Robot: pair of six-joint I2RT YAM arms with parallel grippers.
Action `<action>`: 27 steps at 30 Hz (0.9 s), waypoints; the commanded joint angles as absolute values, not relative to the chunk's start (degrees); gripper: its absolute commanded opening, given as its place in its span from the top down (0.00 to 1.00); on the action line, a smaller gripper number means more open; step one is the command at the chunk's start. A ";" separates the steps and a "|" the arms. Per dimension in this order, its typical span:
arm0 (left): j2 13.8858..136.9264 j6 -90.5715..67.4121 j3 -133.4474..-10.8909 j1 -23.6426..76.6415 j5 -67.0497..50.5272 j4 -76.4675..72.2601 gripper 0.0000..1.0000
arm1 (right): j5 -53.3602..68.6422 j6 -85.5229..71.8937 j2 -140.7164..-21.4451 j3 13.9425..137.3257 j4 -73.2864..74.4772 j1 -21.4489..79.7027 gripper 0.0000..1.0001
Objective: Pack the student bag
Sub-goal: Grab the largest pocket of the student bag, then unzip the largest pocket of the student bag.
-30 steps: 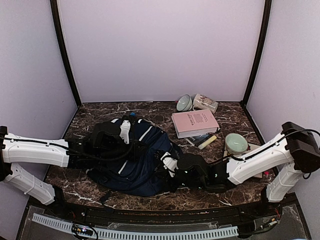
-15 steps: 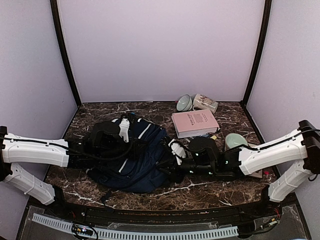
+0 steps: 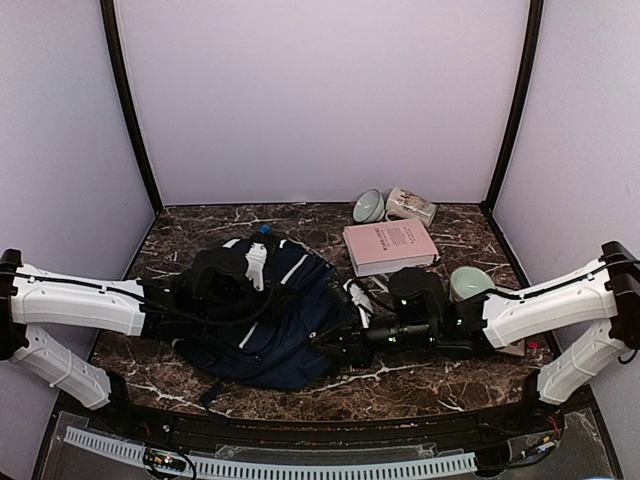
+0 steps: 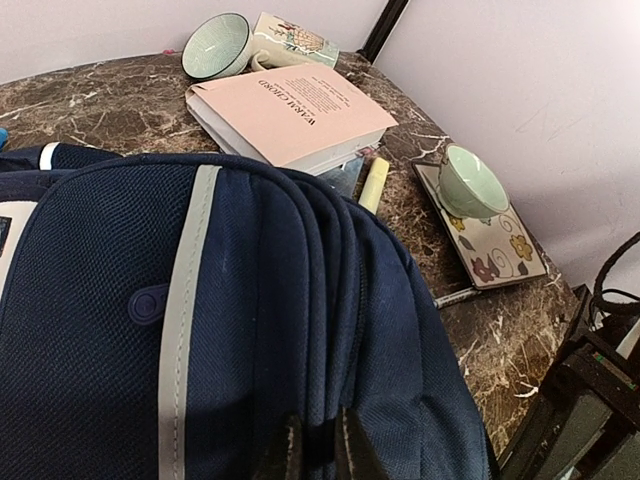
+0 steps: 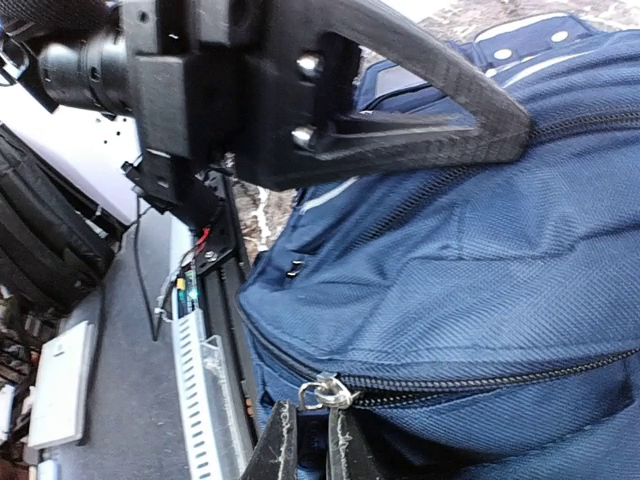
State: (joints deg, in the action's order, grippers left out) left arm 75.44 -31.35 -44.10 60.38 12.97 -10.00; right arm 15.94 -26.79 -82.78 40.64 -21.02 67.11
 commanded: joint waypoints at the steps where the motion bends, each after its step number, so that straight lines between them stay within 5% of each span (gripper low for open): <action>1: 76.62 -29.18 -46.39 60.38 16.33 -17.31 1.00 | 21.75 -30.67 -83.84 40.93 -27.36 68.65 1.00; 16: 80.48 -25.11 -50.69 59.42 19.36 -15.67 1.00 | 20.72 -38.46 -97.02 51.93 -24.66 72.81 1.00; 27: 75.64 -25.28 -54.90 56.95 13.26 -10.79 1.00 | 1.39 -38.60 -105.28 56.42 -19.89 76.97 1.00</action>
